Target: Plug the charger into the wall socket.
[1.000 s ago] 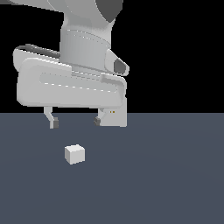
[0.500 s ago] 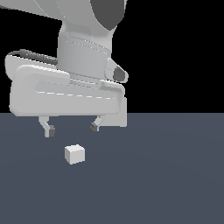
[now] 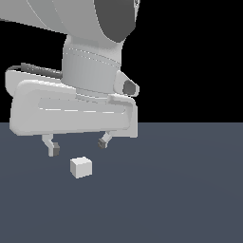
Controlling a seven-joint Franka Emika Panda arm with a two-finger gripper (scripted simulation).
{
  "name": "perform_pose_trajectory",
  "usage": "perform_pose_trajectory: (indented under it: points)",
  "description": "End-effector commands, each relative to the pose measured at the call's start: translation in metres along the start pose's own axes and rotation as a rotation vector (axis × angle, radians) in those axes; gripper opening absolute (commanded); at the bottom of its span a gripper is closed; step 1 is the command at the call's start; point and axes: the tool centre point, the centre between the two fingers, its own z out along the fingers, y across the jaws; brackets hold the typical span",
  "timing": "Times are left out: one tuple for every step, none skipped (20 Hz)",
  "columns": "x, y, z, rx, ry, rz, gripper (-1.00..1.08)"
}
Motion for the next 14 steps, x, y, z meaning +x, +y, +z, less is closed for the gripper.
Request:
perform_pose_trajectory:
  points:
    - [-0.004,0.000,0.009,0.000,-0.001,-0.001,1.00]
    - [-0.006,-0.001,0.013,0.000,-0.001,-0.002,1.00]
    - [-0.008,-0.001,0.018,0.000,-0.001,-0.002,1.00]
    - [-0.009,-0.001,0.022,0.000,-0.001,-0.003,1.00]
    - [-0.011,-0.001,0.025,0.000,-0.001,-0.003,1.00]
    - [-0.012,-0.001,0.028,0.000,-0.001,-0.003,1.00]
    - [-0.013,-0.001,0.031,0.000,-0.001,-0.003,1.00]
    - [-0.014,-0.001,0.033,0.000,-0.001,-0.003,1.00]
    - [-0.014,-0.001,0.034,0.000,-0.001,-0.003,1.00]
    - [-0.015,-0.001,0.035,0.000,-0.001,-0.003,1.00]
    - [-0.015,-0.001,0.036,0.000,-0.001,-0.003,1.00]
    - [-0.015,-0.001,0.036,0.000,-0.001,-0.003,1.00]
    - [-0.015,-0.001,0.036,0.000,-0.001,-0.003,-1.00]
    - [-0.015,-0.001,0.036,0.000,-0.001,-0.003,-1.00]
